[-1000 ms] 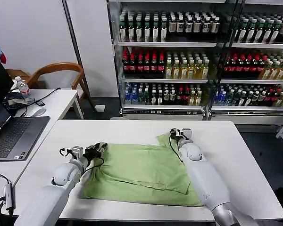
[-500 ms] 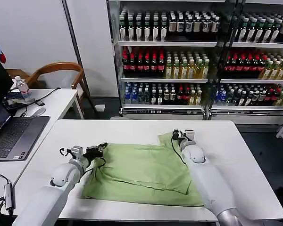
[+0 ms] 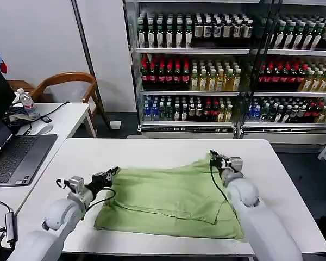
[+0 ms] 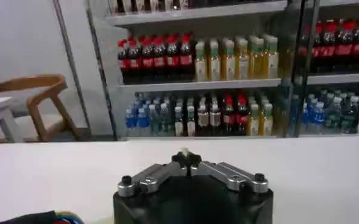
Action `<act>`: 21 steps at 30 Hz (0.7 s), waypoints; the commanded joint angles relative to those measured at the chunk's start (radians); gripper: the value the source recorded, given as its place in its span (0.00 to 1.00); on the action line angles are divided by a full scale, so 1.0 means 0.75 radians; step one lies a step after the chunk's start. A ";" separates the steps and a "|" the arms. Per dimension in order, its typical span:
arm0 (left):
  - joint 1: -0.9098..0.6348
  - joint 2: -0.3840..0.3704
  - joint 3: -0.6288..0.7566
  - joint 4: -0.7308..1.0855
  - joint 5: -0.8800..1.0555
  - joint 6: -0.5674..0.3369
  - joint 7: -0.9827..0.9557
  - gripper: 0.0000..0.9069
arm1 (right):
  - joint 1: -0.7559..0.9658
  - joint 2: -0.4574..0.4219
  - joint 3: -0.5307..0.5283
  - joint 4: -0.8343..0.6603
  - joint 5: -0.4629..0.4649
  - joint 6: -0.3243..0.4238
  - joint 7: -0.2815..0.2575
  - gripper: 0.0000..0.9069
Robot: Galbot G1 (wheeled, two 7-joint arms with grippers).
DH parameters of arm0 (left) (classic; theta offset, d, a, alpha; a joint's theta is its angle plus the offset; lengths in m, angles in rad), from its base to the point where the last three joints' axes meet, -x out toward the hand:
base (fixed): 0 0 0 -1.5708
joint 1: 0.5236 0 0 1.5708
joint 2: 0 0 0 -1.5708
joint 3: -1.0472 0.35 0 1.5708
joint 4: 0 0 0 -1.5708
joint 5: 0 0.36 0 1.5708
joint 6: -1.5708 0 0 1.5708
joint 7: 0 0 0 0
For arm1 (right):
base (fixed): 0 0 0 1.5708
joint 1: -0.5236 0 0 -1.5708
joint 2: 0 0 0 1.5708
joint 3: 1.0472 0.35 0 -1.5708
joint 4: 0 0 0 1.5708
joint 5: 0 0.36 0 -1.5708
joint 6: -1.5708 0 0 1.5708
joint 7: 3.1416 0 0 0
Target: Fold and organize the clothes.
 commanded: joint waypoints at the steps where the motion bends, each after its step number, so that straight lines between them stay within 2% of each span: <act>1: 0.147 0.037 -0.096 -0.158 -0.025 -0.024 0.004 0.04 | -0.309 -0.134 0.090 0.397 0.050 -0.023 0.025 0.00; 13: 0.310 0.047 -0.179 -0.268 -0.011 -0.020 0.021 0.04 | -0.507 -0.153 0.201 0.518 0.015 0.001 0.023 0.00; 21: 0.429 0.034 -0.208 -0.291 0.026 -0.039 0.038 0.04 | -0.771 -0.156 0.314 0.686 -0.010 -0.013 0.044 0.00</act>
